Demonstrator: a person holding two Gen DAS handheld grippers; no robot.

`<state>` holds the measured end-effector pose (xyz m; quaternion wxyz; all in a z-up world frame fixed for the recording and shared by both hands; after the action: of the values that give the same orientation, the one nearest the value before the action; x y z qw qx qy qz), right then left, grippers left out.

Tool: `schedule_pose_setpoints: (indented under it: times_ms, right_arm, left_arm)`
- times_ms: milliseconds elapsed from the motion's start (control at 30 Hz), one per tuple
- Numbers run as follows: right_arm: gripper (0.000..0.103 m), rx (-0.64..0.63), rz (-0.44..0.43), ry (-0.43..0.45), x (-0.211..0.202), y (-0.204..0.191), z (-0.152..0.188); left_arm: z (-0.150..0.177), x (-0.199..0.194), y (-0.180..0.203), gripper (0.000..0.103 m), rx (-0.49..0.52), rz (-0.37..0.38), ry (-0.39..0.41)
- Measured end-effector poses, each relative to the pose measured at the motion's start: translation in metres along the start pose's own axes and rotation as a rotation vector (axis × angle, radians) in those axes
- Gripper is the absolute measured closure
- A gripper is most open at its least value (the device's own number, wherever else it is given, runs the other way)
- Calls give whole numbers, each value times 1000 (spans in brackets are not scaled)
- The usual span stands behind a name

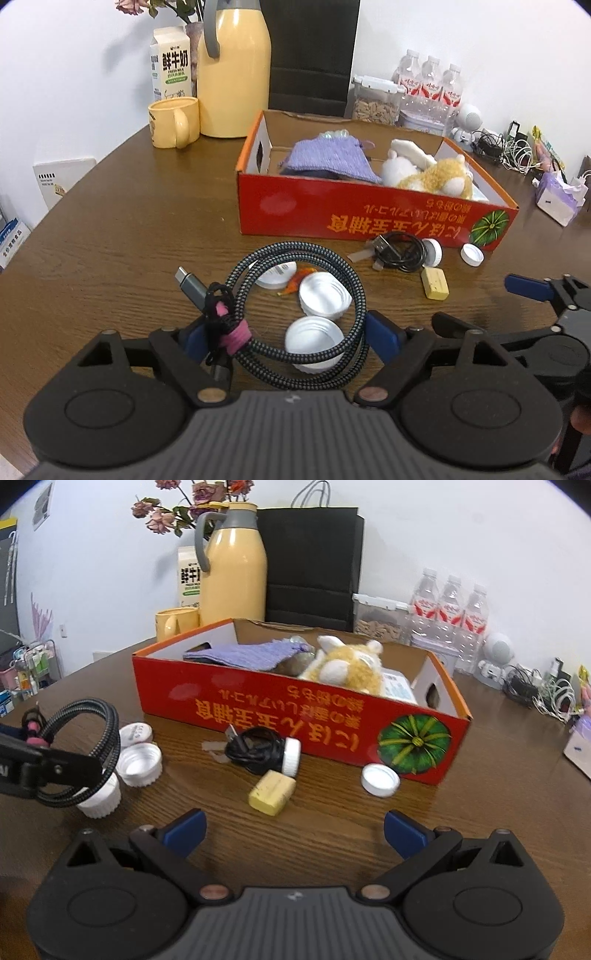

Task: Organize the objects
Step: 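Grasp the braided black cable with the left gripper while the right grasps the yellow sponge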

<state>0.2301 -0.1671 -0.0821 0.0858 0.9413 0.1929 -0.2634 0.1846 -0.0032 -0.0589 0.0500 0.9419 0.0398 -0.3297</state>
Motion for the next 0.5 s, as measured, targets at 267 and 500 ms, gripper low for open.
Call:
schedule_pose_setpoints:
  times_ms: [267, 500]
  right_arm:
    - [41, 10, -10, -16, 24, -13, -13]
    - [73, 19, -1, -27, 35, -17, -13]
  left_arm:
    - [-10, -2, -16, 18, -4, 12, 7]
    - [-13, -2, -23, 18, -13, 25, 8]
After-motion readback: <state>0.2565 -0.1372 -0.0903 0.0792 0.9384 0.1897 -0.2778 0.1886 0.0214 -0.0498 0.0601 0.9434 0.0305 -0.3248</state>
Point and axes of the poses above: each gripper's, at about its wrist camera, not at the fingertips, and x roughly the way its jaws point, y to its right, z to its underside, the point moved 8 cm from there along x, roughly the way its jaws point, and after that the axes turned 5 degrees about y, right-handed, at the moved point
